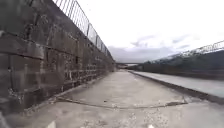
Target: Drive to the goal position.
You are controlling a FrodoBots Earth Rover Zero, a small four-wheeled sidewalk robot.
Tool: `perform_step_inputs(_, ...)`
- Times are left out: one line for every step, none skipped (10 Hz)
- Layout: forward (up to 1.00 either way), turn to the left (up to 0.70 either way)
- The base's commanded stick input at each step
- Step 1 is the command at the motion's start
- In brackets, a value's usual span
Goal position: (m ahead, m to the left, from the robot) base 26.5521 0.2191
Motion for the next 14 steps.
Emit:
perform_step_inputs(1.00, 0.00)
perform_step_inputs(1.00, 0.00)
perform_step_inputs(1.00, 0.00)
perform_step_inputs(1.00, 0.00)
perform_step_inputs(1.00, 0.00)
perform_step_inputs(1.00, 0.00)
perform_step_inputs(1.00, 0.00)
perform_step_inputs(1.00, 0.00)
perform_step_inputs(1.00, 0.00)
perform_step_inputs(1.00, 0.00)
perform_step_inputs(1.00, 0.00)
perform_step_inputs(1.00, -0.27)
perform_step_inputs(1.00, -0.27)
perform_step_inputs(1.00, 0.00)
